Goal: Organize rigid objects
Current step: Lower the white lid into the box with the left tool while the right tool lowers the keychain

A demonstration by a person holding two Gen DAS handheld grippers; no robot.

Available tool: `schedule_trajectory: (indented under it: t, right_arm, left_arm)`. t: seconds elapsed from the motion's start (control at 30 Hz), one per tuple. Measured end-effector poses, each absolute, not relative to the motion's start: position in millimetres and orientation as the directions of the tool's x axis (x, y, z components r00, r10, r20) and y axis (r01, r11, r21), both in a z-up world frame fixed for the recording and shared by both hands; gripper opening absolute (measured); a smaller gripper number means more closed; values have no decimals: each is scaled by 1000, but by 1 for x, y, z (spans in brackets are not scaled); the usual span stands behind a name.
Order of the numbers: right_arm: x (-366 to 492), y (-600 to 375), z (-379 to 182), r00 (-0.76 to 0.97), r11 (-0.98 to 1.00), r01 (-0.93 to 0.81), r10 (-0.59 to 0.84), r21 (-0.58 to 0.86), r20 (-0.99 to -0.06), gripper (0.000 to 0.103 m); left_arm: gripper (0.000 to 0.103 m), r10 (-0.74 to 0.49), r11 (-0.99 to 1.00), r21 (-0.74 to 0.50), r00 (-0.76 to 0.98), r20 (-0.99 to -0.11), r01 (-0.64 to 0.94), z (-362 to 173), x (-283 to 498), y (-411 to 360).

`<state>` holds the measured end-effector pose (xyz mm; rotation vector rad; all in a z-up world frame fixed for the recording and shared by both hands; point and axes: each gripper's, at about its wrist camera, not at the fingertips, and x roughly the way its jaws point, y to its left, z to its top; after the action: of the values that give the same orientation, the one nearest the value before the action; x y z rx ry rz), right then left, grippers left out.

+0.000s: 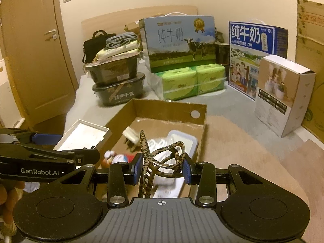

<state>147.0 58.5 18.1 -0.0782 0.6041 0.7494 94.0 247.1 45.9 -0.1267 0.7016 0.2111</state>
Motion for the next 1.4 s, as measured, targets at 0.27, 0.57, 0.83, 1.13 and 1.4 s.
schedule_trajectory:
  t: [0.27, 0.57, 0.83, 1.13, 1.4]
  right_arm:
    - [197, 80, 15, 574, 747, -648, 605, 144, -552, 40]
    - [253, 99, 6, 579, 761, -632, 588, 146, -564, 40]
    - [289, 105, -6, 582, 777, -607, 578, 167, -572, 40]
    - [298, 106, -16, 577, 779, -598, 582, 189, -573, 40]
    - [296, 109, -14, 571, 773, -604, 589, 193, -572, 40]
  left_arm:
    - [87, 145, 974, -38, 741, -656, -224, 41, 147, 274]
    - [87, 136, 977, -32, 734, -665, -210, 28, 204, 295]
    - [87, 125, 979, -37, 735, -666, -200, 15, 237, 301]
    - [88, 131, 978, -36, 737, -663, -205, 3, 250, 304]
    - [87, 150, 974, -28, 737, -659, -223, 7, 237, 312]
